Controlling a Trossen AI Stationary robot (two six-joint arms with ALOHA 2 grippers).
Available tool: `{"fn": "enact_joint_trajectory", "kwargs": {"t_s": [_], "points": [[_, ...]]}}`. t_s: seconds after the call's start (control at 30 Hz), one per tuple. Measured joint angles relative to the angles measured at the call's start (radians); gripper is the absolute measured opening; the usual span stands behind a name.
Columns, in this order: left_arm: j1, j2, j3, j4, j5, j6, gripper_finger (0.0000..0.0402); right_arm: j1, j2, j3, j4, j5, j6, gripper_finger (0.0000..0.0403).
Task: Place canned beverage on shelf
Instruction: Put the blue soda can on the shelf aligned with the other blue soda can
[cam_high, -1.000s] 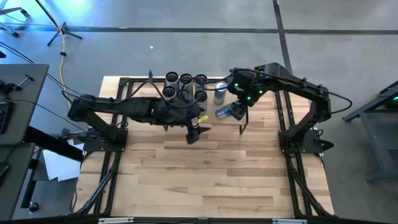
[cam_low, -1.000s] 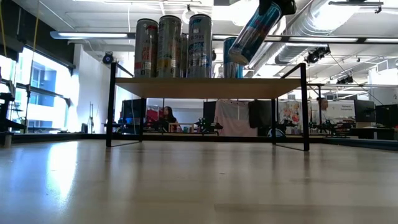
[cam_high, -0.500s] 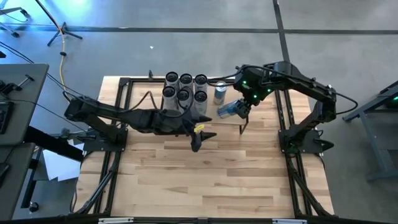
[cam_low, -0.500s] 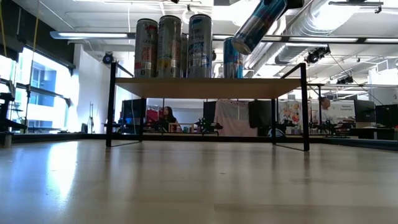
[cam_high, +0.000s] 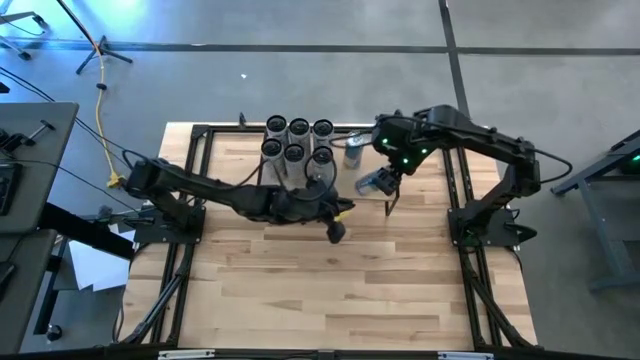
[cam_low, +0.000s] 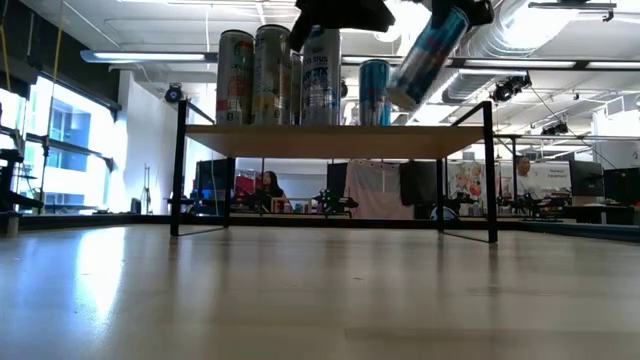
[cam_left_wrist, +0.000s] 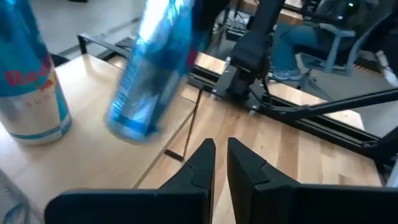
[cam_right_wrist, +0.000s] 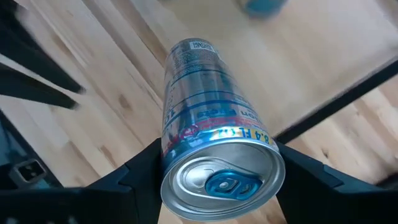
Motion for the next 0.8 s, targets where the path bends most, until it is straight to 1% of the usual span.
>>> {"fn": "enact_joint_trajectory", "kwargs": {"t_s": [0.1,0.17,0.23,0.37,0.47,0.63,0.8], "points": [[-0.007,0.006,0.002,0.001,-0.058,0.011,0.0002,0.0,0.0,-0.067,-0.001,-0.018,0.0,0.0232],[-0.01,0.006,0.002,0.003,-0.1,0.039,0.0004,0.0,-0.002,-0.099,0.004,-0.028,0.001,0.0232],[-0.001,0.008,0.002,0.006,-0.118,0.072,0.0002,0.0,-0.007,-0.118,0.007,-0.031,0.001,0.0232],[0.027,0.038,0.002,0.03,-0.077,0.088,0.0001,0.0,-0.001,-0.098,0.001,-0.029,0.001,0.0232],[0.041,0.064,0.002,0.079,-0.052,0.088,0.0001,-0.001,0.003,-0.072,-0.006,-0.011,0.004,0.0232],[0.05,0.104,0.002,0.133,-0.043,0.089,0.0,-0.001,0.002,-0.065,-0.004,-0.013,0.022,0.0232],[0.05,0.106,0.002,0.126,-0.043,0.089,0.0,-0.001,0.002,-0.065,-0.002,-0.013,0.027,0.0242]]}}
